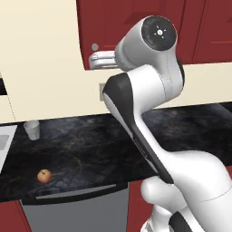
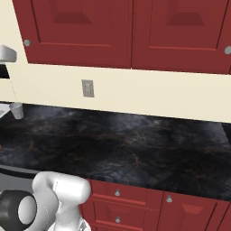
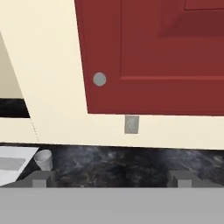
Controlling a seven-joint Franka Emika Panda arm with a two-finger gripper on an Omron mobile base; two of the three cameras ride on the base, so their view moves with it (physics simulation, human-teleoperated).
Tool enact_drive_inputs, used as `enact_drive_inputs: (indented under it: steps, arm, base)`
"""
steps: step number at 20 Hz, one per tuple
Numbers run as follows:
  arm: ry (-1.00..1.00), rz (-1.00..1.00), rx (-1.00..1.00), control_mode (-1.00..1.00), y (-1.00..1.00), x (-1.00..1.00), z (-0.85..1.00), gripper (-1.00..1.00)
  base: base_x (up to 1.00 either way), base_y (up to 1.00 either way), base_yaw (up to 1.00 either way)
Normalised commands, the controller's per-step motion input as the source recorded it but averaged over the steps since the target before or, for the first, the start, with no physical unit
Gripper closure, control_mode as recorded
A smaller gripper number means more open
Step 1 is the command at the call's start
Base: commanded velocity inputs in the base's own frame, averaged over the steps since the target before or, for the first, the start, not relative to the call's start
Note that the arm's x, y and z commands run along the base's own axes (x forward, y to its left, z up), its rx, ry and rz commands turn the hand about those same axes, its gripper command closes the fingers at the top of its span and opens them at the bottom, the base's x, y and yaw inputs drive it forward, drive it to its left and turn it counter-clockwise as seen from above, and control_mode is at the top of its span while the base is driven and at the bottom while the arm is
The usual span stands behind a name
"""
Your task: Open the cabinet. Pick the dish brush and place it next to the sink. Then close the cabinet.
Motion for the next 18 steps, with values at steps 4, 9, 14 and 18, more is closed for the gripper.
enact_drive_inputs:
  steps: [4, 9, 14, 18]
  arm:
    - [0.00, 0.20, 0.00, -1.00, -0.26, 0.17, 0.00, -1.00]
    - [0.00, 0.08, 0.00, -1.00, -0.38, 0.24, 0.00, -1.00]
    - [0.00, 0.01, 0.00, -1.00, -0.01, 0.48, 0.00, -1.00]
    - [0.01, 0.00, 0.00, -1.00, 0.08, 0.51, 0.00, -1.00]
  base:
    - [0.00, 0.00, 0.00]
    - [0.00, 0.00, 0.00]
    - [0.00, 0.00, 0.00]
    - [0.00, 0.00, 0.00]
